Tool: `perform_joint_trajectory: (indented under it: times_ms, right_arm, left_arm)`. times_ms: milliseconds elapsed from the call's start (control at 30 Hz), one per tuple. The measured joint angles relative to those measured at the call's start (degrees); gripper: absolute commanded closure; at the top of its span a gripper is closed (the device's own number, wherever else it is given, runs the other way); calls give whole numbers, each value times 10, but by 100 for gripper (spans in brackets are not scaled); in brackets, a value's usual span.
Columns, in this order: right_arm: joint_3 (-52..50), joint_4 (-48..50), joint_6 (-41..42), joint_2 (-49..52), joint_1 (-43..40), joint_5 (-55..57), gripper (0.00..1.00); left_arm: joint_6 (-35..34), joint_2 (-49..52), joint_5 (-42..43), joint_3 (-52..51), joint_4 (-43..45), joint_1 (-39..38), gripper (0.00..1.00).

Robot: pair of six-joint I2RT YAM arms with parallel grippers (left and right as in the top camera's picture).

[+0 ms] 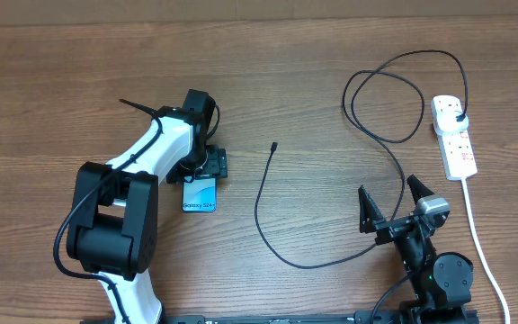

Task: Plug charger to phone and switch on socket
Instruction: 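Lift the phone with the left gripper and carry it toward center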

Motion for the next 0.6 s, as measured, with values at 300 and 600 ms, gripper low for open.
perform_joint_trajectory:
  times_ms: [300, 600]
  right_arm:
    - [0, 0, 0, 0, 0, 0, 0]
    - [0, 0, 0, 0, 0, 0, 0]
  left_arm:
    - [0, 0, -1, 1, -3, 0, 21]
    - [0, 14, -7, 30, -53, 0, 21]
